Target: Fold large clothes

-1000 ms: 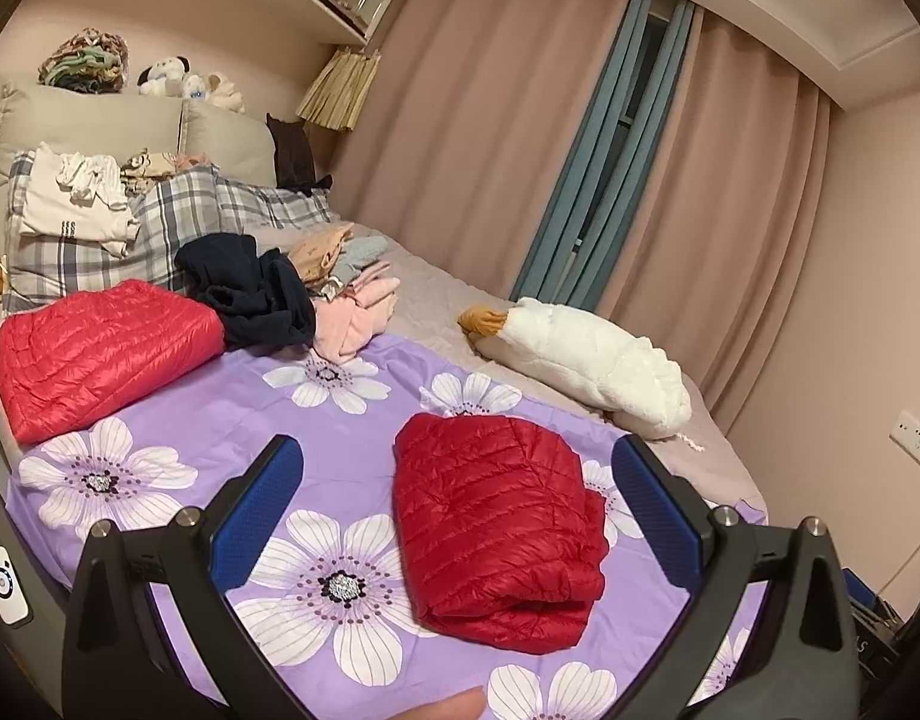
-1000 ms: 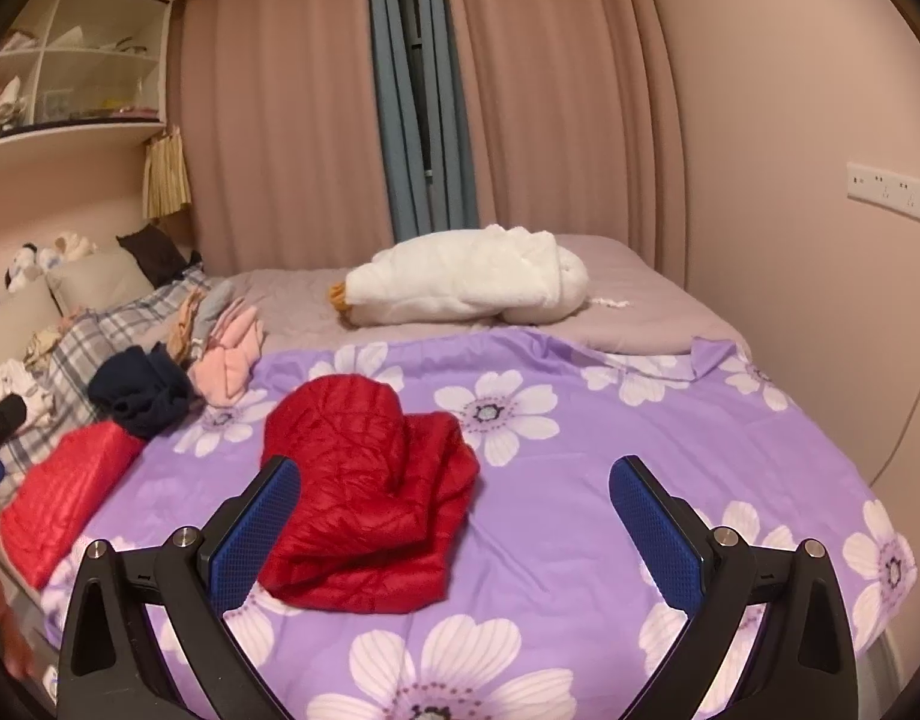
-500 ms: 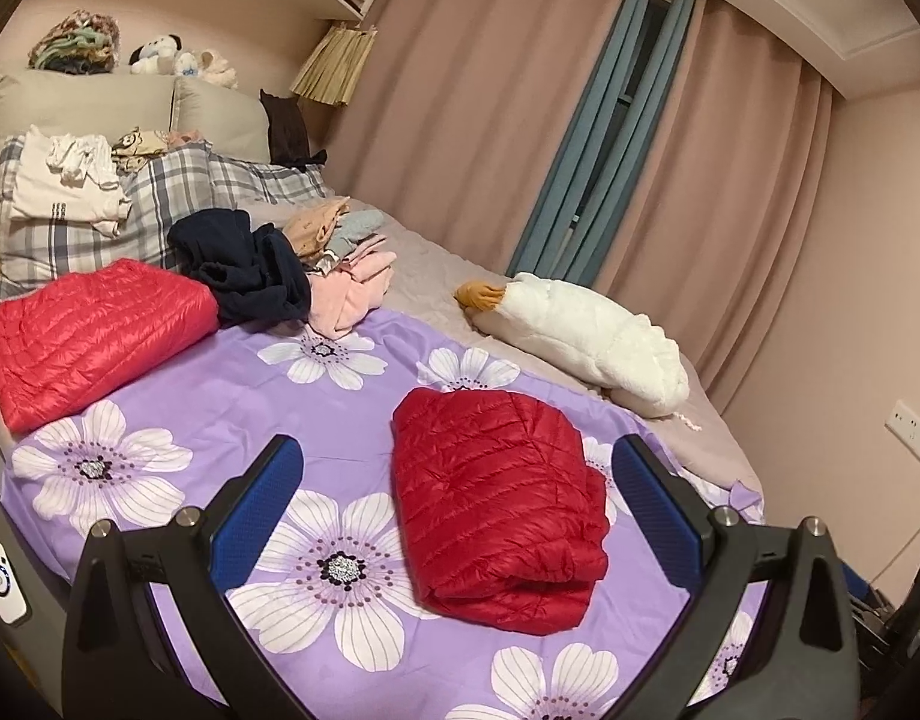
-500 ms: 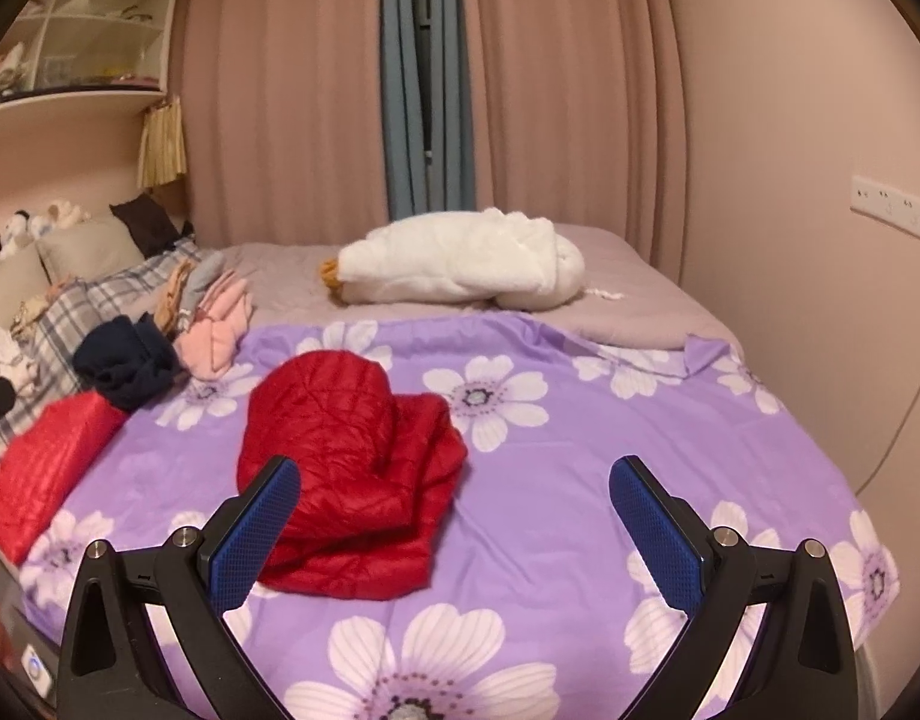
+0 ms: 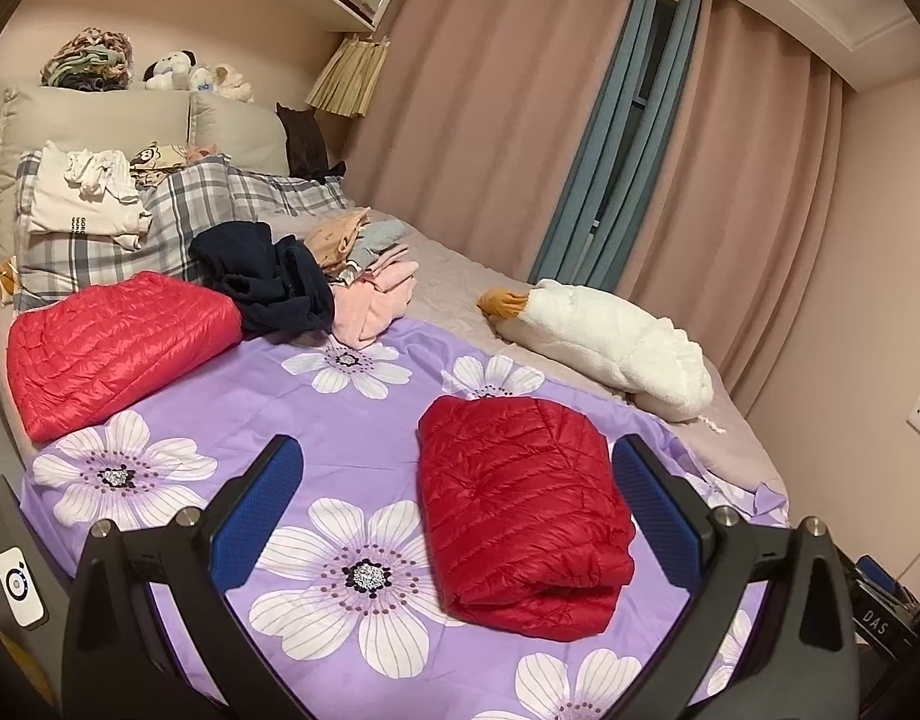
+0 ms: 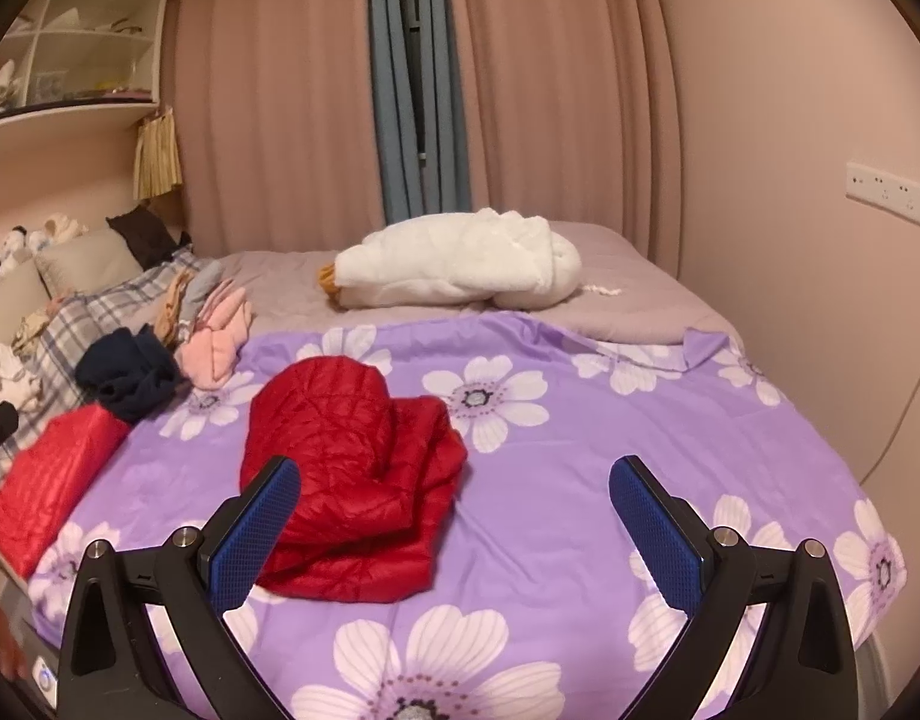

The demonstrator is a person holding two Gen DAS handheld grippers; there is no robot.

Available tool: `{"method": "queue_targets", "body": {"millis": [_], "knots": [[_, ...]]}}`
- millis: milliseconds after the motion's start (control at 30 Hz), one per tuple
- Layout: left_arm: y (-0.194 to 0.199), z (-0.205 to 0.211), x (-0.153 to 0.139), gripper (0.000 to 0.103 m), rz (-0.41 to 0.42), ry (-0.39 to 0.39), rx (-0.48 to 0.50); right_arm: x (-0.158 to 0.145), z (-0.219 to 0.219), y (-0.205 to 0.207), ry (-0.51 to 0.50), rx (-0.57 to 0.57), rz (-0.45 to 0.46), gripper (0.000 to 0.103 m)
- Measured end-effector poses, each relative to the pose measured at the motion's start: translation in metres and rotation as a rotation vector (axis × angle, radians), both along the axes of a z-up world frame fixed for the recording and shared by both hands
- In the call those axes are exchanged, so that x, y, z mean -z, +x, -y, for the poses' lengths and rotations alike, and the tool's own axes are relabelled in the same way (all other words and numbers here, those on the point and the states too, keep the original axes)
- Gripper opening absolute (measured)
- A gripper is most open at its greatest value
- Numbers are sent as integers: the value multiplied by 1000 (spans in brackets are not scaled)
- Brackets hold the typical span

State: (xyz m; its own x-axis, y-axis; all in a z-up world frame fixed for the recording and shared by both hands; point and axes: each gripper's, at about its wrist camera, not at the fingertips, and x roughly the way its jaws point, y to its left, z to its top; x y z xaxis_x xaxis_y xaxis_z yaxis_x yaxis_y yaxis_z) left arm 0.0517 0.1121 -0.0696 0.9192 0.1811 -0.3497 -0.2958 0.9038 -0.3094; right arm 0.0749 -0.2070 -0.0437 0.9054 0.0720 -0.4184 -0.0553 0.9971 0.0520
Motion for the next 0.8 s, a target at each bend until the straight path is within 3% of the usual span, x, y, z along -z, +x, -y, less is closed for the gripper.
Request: {"method": "queue_targets", "body": {"millis": [367,800], "knots": [[1,-3,2,103,10,-23,-53,-2,8,-1,-4,69,31,102],[9,5,5,103,-10,10,-47,1,16,2,23,105,26,102]]}}
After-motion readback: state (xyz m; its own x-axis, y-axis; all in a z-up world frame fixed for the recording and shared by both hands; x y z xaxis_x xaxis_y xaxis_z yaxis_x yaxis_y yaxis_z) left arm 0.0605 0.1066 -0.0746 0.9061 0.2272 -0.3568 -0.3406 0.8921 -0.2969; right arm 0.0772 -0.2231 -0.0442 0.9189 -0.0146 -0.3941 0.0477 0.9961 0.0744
